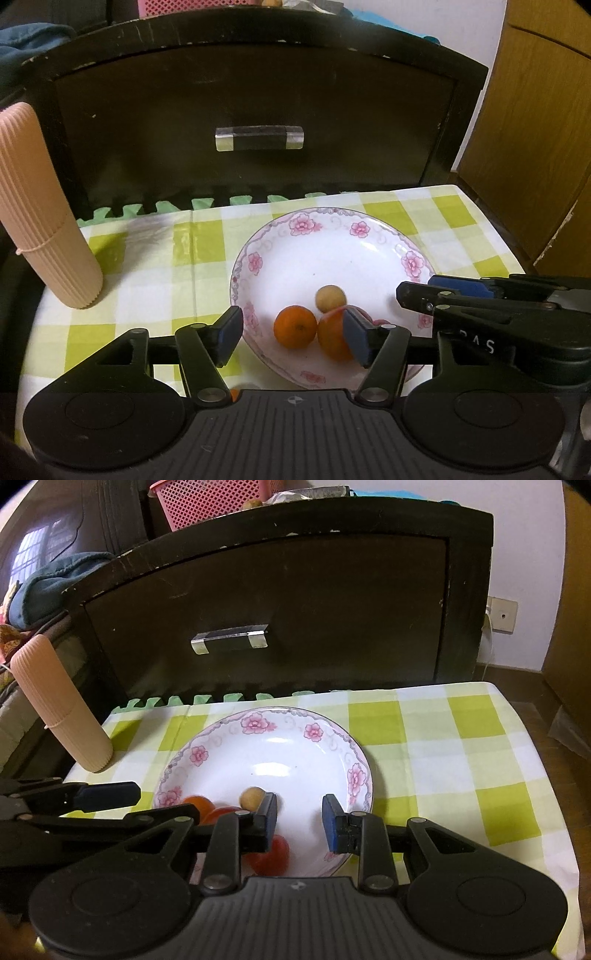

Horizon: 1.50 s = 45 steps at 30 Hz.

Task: Organize fruits
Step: 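Lower the longan and tomato into the bowl and open both tools, then withdraw both open tools from the bowl toward the remaining fruit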

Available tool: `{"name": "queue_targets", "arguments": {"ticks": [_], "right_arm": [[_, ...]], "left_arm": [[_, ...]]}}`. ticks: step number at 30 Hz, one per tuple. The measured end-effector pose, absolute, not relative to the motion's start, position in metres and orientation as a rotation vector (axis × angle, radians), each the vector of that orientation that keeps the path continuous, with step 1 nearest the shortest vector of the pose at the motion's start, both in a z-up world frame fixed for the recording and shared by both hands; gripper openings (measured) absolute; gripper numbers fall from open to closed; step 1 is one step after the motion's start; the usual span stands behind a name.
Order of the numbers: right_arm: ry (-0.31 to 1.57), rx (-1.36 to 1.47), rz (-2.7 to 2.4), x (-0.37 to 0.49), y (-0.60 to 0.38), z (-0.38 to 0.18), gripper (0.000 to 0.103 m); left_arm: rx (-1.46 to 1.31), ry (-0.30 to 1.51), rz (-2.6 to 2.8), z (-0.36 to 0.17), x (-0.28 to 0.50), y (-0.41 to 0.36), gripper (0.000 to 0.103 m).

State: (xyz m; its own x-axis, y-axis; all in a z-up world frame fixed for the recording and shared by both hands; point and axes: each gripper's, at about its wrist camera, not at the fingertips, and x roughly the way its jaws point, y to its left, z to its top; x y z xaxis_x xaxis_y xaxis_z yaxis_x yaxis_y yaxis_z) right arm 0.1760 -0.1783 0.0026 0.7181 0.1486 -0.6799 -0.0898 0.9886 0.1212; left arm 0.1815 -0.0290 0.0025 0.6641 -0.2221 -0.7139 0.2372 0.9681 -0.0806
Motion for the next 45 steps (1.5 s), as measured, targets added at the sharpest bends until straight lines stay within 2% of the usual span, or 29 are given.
{"name": "queue_targets", "arguments": {"ticks": [25,37,45], "right_arm": [[0.780,0.082,0.160,0.118,-0.158,0.010,0.027],[0.836,0.056,0.203,0.087,-0.143,-0.002,0.027],[0.887,0.042,0.177,0.083,-0.145,-0.010,0.030]], "left_arm": [[0.048,0.818,-0.264,0.008,0.120,-0.005,0.071],[0.050,0.890,-0.272,-0.005,0.086,0.009,0.072],[0.088,0.926,-0.320,-0.026,0.084,-0.008,0.072]]}}
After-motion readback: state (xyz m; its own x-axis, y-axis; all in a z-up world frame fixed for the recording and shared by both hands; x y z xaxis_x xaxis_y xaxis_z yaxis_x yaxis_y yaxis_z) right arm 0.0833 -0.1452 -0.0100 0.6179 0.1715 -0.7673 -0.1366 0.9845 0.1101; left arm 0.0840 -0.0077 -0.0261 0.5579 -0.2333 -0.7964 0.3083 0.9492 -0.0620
